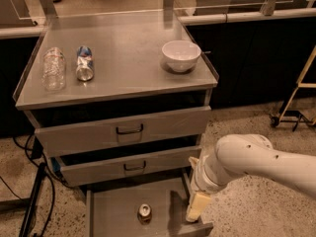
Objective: Pick orange can from bottom drawer and place on counter
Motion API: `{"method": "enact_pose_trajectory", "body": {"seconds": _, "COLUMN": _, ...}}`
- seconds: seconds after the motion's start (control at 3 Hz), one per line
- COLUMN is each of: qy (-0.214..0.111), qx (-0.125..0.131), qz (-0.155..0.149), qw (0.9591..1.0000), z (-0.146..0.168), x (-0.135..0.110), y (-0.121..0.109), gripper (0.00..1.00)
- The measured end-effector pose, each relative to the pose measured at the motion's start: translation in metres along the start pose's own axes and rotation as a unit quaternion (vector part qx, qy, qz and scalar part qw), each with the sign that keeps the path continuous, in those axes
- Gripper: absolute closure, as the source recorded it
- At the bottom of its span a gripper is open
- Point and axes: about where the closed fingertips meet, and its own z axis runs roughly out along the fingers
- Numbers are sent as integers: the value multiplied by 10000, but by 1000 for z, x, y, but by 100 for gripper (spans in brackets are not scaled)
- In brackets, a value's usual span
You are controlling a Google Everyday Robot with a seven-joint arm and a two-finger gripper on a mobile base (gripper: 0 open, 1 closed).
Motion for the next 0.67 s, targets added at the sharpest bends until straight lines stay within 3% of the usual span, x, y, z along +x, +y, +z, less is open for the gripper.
{"method": "enact_pose_trajectory", "body": {"seconds": 0.33, "qy": -190, "qx": -71, "qz": 150, "qw": 9997, "z": 27, "x": 11, "y": 1, "gripper": 0}}
{"method": "enact_pose_trajectory", "body": {"seconds": 0.67, "qy": -565, "qx": -146, "qz": 551, "qw": 9968, "z": 88, "x": 35, "y": -7, "gripper": 0}}
